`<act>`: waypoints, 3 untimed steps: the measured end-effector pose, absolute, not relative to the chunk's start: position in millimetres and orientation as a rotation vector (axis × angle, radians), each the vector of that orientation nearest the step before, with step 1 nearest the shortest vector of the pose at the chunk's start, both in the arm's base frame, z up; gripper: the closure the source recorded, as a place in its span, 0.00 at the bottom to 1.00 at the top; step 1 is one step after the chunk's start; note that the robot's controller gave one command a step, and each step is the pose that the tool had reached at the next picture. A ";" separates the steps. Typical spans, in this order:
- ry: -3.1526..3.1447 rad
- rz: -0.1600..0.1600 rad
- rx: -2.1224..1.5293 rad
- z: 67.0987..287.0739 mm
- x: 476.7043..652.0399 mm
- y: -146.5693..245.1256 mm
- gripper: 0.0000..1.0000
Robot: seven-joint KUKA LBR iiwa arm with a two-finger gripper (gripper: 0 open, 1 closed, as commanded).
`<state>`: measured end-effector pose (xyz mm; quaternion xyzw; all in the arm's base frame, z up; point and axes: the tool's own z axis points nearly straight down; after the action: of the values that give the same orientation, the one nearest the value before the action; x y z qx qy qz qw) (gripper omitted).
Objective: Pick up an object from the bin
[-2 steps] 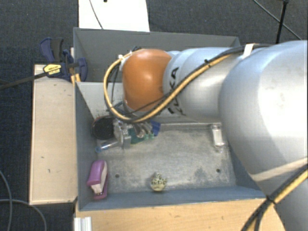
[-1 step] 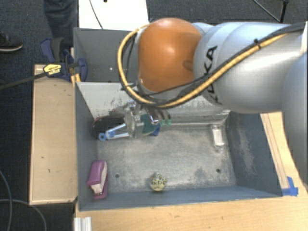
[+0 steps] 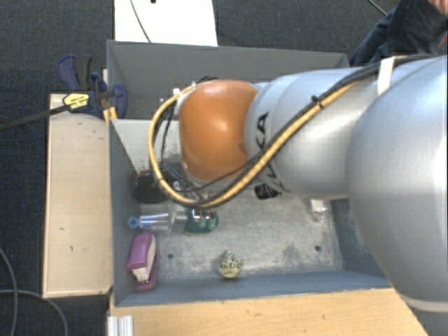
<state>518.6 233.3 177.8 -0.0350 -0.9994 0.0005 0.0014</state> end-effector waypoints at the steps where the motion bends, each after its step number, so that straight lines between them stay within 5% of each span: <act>1: -3.138 -0.002 -0.223 184.1 533.9 210.1 1.00; 2: -3.143 -0.006 -0.219 253.6 533.9 202.5 1.00; 3: -3.064 0.004 -0.678 170.6 547.0 180.1 1.00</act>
Offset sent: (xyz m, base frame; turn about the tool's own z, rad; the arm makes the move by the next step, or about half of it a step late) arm 0.0143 -0.0224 0.0060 0.0756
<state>547.0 180.1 170.6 -0.2159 -0.9764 0.0013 0.0017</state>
